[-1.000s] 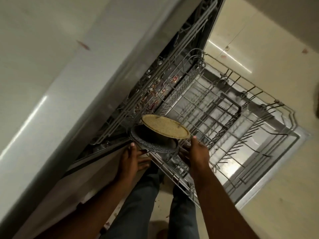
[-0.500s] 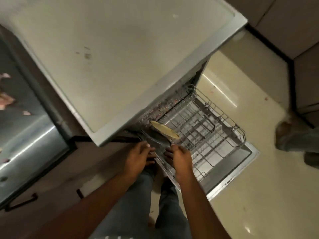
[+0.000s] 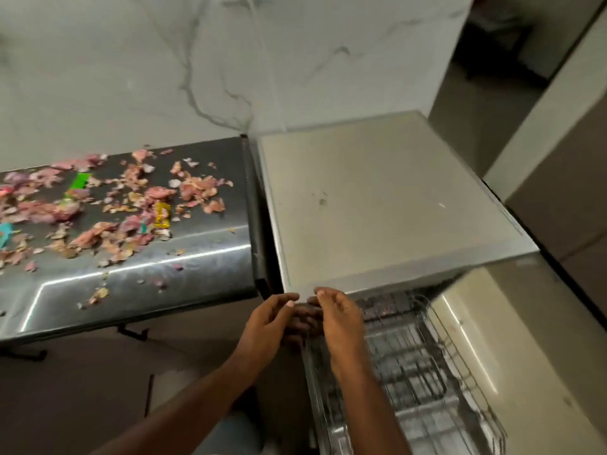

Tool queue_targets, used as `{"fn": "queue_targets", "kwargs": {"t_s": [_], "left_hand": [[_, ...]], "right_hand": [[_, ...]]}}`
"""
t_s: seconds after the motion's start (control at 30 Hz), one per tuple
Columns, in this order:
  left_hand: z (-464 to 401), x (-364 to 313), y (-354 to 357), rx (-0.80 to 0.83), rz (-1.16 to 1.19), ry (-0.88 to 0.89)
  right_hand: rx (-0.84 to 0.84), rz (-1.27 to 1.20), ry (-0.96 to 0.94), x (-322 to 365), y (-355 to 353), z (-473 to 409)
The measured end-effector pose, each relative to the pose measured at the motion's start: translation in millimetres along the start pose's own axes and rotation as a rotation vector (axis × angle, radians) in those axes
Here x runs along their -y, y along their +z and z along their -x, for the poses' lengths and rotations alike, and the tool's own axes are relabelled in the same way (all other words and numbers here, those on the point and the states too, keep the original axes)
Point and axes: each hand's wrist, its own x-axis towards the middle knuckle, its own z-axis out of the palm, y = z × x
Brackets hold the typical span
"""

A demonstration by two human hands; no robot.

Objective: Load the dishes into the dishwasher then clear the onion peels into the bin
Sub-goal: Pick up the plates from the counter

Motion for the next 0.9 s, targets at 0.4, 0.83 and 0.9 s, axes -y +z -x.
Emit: {"fn": "queue_targets", "kwargs": {"t_s": [0.4,0.83,0.9], "left_hand": [[16.1,-39.9,-189.7,-0.281,0.248,0.142],[71.0,-25.7,-428.4,-0.704,0.312,0.107],[77.1,-23.7,-448.5,-0.777,0.337,0.123]], "right_hand": [[0.294,0.13,-0.104,27.6,196.4,21.8],[0.609,0.279,-0.062,-20.0,425.3,80.2],[0.67,0.327,-0.072,-22.6,453.6,83.6]]}}
